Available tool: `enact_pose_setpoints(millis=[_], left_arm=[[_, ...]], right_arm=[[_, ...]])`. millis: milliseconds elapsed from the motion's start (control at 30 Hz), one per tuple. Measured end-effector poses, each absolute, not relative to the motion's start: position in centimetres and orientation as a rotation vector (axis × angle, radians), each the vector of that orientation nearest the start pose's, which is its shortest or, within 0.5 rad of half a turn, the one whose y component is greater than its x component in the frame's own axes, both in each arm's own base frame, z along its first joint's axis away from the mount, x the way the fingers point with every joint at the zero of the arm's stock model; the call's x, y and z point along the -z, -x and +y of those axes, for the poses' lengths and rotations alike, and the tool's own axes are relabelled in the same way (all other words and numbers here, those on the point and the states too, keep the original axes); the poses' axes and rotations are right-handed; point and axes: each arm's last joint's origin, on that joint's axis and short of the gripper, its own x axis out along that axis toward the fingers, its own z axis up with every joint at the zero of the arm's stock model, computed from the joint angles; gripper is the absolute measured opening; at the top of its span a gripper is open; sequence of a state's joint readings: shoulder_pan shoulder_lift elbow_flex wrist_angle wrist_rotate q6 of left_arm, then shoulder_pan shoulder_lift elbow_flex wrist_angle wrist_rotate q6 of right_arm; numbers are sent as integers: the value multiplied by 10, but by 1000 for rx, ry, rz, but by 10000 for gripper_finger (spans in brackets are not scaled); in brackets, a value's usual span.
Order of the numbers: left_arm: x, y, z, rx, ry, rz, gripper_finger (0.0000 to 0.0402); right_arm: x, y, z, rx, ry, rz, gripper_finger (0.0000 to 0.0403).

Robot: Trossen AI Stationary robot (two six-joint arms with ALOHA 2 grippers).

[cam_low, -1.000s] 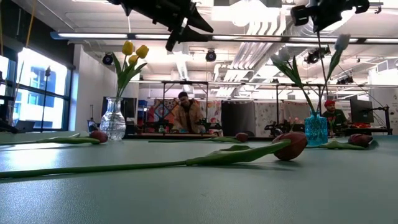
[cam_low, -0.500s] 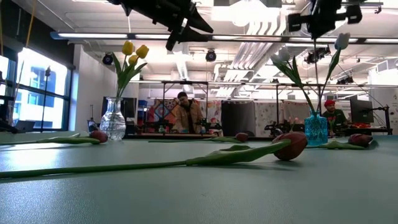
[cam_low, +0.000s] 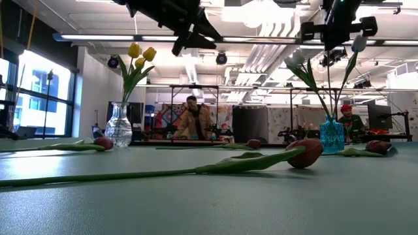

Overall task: Sort flowers into vase by color
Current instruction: Put the white flower into the blue vase

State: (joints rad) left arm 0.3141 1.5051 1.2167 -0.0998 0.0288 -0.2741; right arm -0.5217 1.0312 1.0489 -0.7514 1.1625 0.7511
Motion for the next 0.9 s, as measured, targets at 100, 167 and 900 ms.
enact_pose_setpoints(millis=[100,167,900], left_arm=[[-318,-327,106,-334,330,345,133],[-318,-327,107,-336,328,346,133],[-317,-325,112,-352,334,351,133]], right_arm=[[-350,-148,-116,1775,-264,128,0],[-357,-148,-116,1769,-248,130,0],[-354,-140,-110,1731,-322,238,0]])
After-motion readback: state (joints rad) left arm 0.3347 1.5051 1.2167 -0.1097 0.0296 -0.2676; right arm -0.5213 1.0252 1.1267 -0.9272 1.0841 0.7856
